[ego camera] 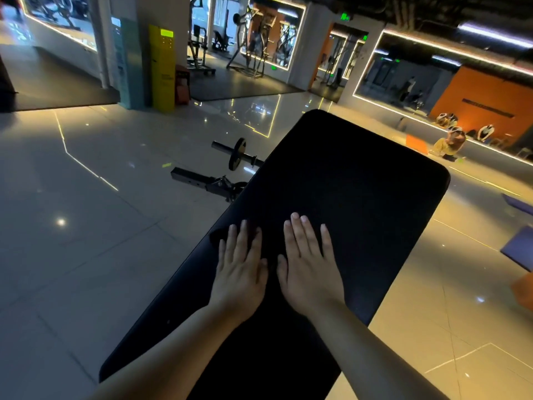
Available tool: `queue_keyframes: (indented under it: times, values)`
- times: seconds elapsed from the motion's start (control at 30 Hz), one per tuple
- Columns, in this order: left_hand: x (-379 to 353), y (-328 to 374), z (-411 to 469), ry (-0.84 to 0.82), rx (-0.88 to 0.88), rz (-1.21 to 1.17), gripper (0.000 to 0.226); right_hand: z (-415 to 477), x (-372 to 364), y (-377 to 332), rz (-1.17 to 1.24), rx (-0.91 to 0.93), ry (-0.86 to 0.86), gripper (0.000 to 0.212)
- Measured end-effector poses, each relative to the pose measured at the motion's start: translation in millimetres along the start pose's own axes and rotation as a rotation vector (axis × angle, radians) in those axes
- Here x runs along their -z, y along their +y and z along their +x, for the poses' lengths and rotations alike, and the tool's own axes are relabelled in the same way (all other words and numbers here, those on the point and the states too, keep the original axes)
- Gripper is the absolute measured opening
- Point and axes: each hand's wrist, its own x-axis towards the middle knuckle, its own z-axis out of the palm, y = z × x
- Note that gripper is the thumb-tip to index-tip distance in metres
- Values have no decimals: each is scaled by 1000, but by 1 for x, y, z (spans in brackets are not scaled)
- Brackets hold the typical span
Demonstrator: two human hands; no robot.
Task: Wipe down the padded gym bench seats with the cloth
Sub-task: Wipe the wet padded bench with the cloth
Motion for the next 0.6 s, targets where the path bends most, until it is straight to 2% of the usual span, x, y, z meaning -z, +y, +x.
queue_keyframes:
  times: [0.1, 0.17, 0.3, 0.4, 0.6]
  values:
    - [1, -10, -25, -57, -180, 75, 60, -2, -1, 0, 0, 3, 12, 65]
    - [5, -26, -37, -65, -218, 134, 59, -5, -1, -2, 22, 0, 10, 64]
    - [11, -37, -29, -70, 17, 15, 59, -26, -7, -15, 58, 41, -3, 63]
    - [5, -21, -25, -39, 47, -42, 61, -44, -7, -18, 62, 101, -18, 62]
    - [-13, -20, -80, -93, -259, 70, 59, -83, -11, -10, 1, 170, -51, 62]
